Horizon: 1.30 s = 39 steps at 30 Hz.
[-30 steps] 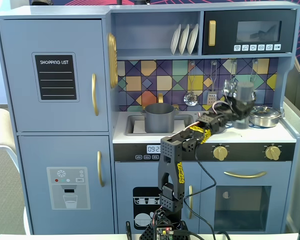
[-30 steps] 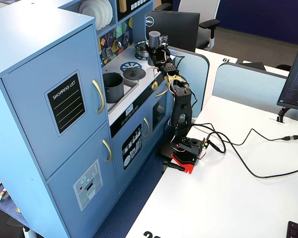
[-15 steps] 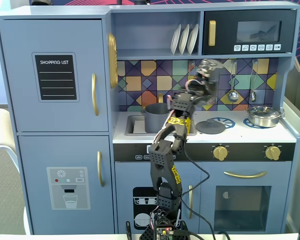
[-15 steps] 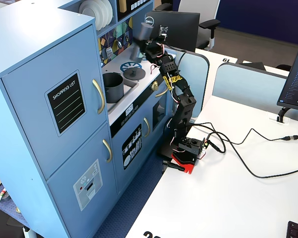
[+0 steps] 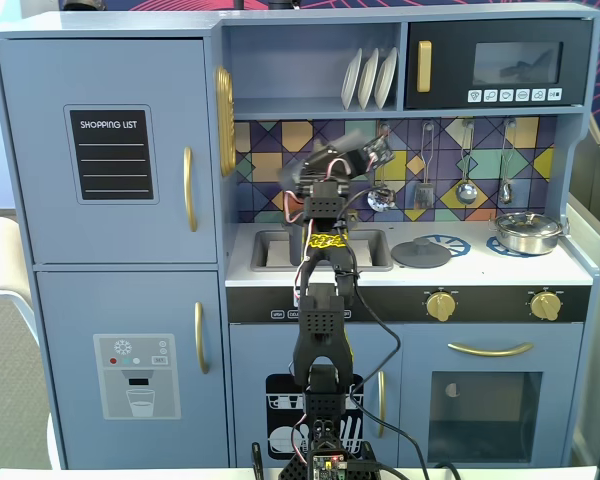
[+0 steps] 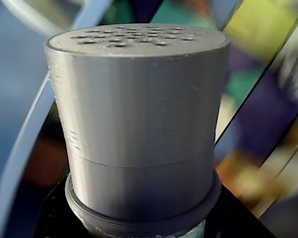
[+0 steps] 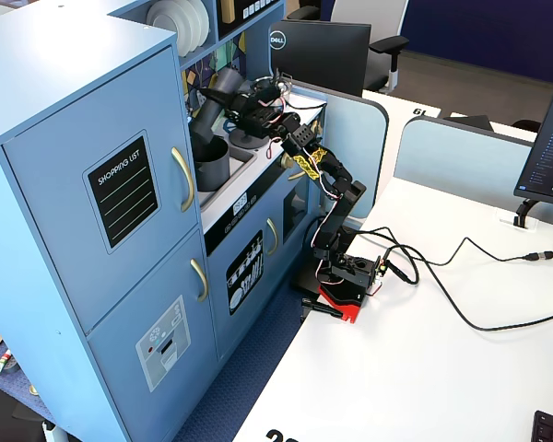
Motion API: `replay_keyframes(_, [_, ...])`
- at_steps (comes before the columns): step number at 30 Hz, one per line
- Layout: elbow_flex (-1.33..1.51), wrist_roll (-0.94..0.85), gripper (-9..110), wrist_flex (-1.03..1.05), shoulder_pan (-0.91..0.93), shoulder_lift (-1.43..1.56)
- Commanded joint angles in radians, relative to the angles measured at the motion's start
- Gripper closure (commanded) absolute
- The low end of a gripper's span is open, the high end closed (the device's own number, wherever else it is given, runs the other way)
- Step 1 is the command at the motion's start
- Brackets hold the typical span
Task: Put salt in the gray recipient
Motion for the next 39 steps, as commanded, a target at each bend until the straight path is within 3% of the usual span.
replay_keyframes(1, [-0.092,0.227,101,0.0,-0.061,-0.003])
replay_keyframes(13, [-0.146,0.856,101,0.029,-0.14,-0.092])
replay_keyframes(20, [-0.187,1.077,101,-0.038,-0.212,-0.112])
replay_keyframes(25, [-0.173,1.152,101,-0.057,-0.184,-0.121])
replay_keyframes(32, [0.072,1.209,101,-0.1,-0.092,-0.054])
replay_keyframes(39, [0.055,1.218,101,-0.146,-0.143,-0.063])
